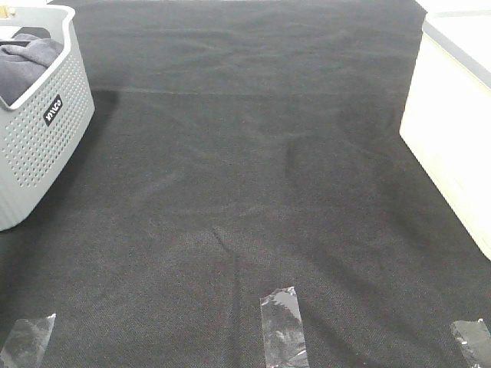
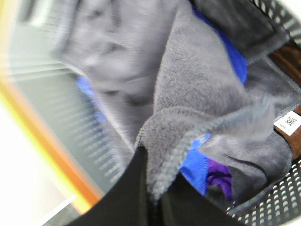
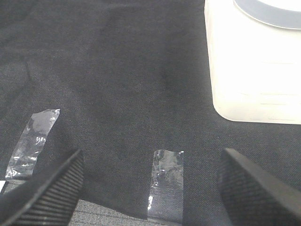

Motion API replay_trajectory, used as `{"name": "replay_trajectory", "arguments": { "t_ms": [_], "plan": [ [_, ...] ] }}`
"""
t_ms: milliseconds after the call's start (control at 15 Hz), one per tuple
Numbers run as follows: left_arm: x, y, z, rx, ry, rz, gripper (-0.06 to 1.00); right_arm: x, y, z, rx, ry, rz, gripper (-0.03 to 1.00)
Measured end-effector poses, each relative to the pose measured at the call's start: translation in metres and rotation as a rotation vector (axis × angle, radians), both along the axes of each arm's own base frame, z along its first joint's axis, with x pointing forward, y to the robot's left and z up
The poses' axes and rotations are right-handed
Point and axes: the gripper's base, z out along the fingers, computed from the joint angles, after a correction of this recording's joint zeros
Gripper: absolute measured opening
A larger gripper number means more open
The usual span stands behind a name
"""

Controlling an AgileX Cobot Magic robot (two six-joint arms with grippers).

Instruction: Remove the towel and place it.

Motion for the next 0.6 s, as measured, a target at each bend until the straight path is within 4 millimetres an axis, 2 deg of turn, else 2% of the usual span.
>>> {"name": "replay_trajectory", "arguments": {
  "t_ms": [133, 200, 333, 533, 600],
  "plan": [
    [-0.020, -0.005, 0.035, -0.025, -0.098, 0.008, 0.00, 0.000, 0.000, 0.000, 0.019, 0.002, -0.015, 0.77],
    [-0.037, -0.011, 0.061, -0.068, -0.186, -0.001, 0.00, 0.000, 0.000, 0.000, 0.025, 0.003, -0.019, 0.77],
    [-0.057, -0.020, 0.088, -0.150, -0.276, -0.025, 0.00, 0.000, 0.000, 0.000, 0.027, 0.003, -0.021, 0.77],
    [-0.080, -0.034, 0.113, -0.285, -0.357, -0.059, 0.00, 0.000, 0.000, 0.000, 0.029, 0.003, -0.019, 0.77],
    [-0.093, -0.041, 0.127, -0.357, -0.400, -0.075, 0.00, 0.000, 0.001, 0.000, 0.034, 0.003, -0.016, 0.77]
  ]
}}
